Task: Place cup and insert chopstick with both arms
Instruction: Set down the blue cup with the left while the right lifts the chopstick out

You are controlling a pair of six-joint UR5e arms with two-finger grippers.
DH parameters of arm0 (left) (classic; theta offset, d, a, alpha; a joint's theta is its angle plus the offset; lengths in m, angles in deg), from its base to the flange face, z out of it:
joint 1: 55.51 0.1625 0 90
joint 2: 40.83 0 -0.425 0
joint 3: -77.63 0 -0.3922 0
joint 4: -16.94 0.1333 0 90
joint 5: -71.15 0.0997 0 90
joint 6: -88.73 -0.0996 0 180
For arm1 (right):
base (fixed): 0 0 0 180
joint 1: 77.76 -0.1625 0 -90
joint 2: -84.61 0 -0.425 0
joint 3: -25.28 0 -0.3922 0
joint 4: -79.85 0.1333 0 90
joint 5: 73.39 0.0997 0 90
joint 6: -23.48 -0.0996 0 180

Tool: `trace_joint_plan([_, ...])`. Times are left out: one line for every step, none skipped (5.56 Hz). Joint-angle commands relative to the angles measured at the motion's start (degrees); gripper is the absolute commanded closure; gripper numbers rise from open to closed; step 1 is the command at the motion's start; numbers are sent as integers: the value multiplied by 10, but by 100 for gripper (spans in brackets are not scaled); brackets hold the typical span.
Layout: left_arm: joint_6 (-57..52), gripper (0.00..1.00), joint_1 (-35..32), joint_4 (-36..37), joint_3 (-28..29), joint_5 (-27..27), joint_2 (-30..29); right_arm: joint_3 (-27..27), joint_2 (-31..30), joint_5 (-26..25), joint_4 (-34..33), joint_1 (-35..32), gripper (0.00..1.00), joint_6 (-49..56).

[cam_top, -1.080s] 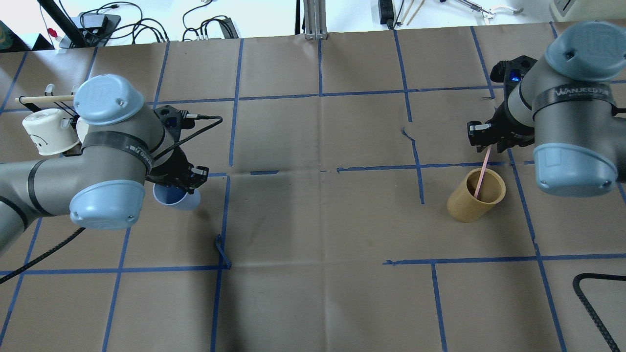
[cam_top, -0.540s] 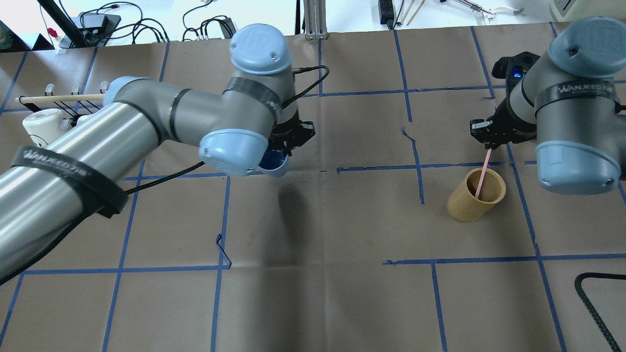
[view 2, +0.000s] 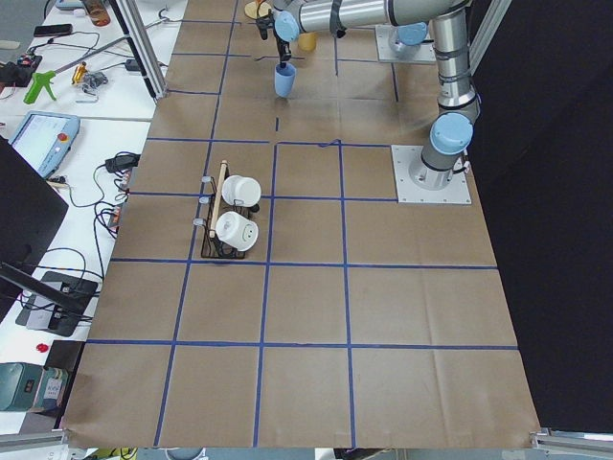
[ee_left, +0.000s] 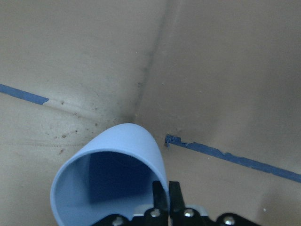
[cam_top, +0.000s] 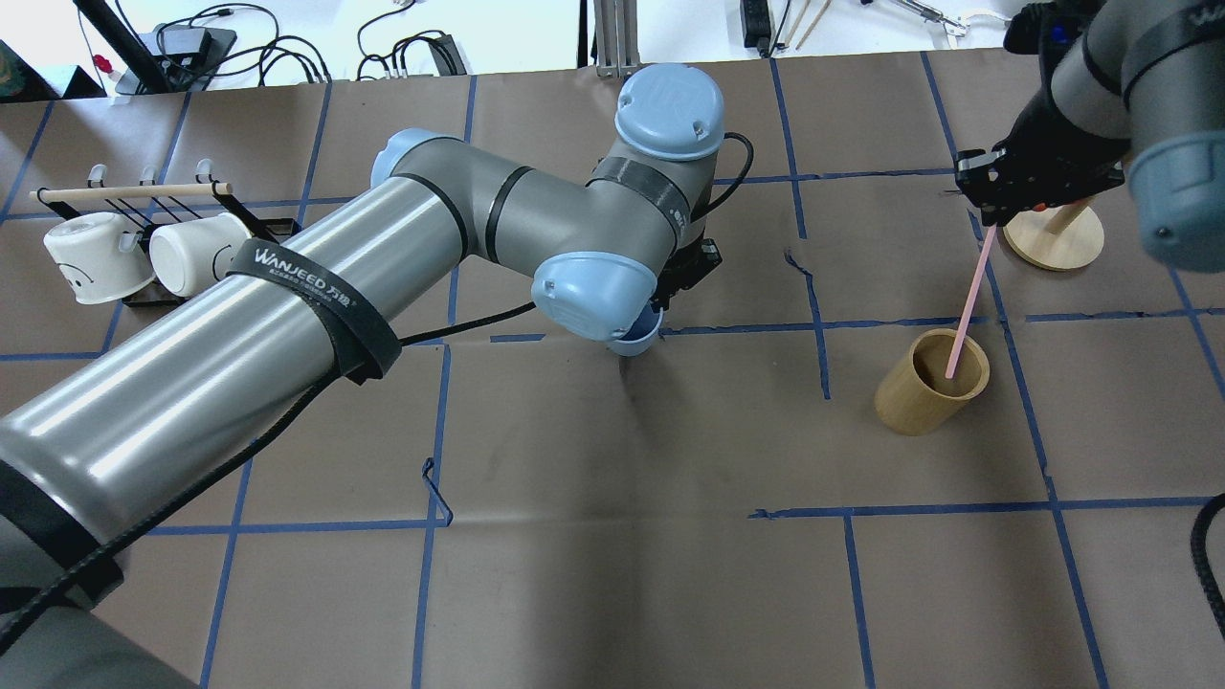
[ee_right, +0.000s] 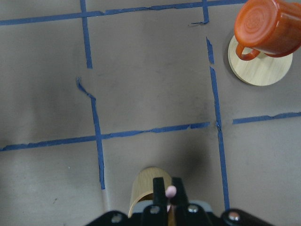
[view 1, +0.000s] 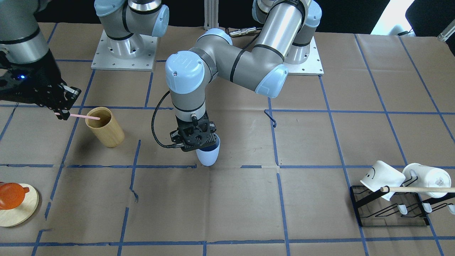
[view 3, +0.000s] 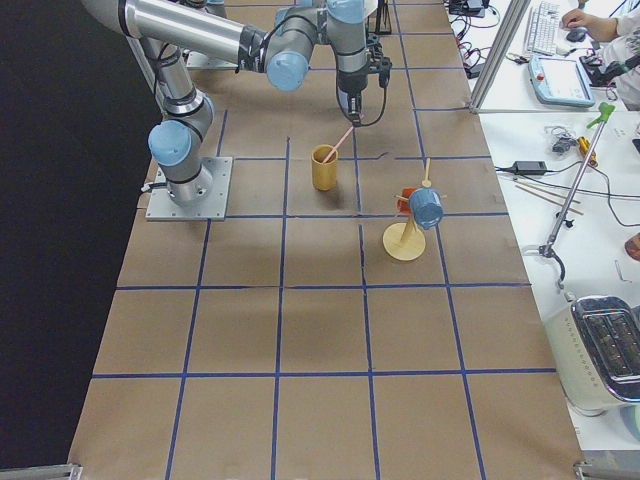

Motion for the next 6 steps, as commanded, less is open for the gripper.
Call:
trace_joint_plan([-64, 2, -1, -5, -3, 3, 2, -118, 12, 4, 157, -14, 89, -1])
trace_joint_plan([-66, 2, 1, -4, -2, 3, 8, -155, 25, 4, 183, -46, 89, -36])
trace_joint_plan([-72, 2, 20, -40, 19, -2, 27, -194, 50, 2, 204, -80, 89, -69])
trace_joint_plan([-120, 2, 82, -115, 30, -29, 82, -213, 65, 2, 220, -95, 90, -80])
trace_joint_plan([-201, 2, 140, -211, 35, -54, 150, -212, 67, 5, 221, -97, 90, -79])
trace_joint_plan([-280, 2, 193, -281, 33, -55, 209, -213, 72, 22, 215, -102, 91, -80])
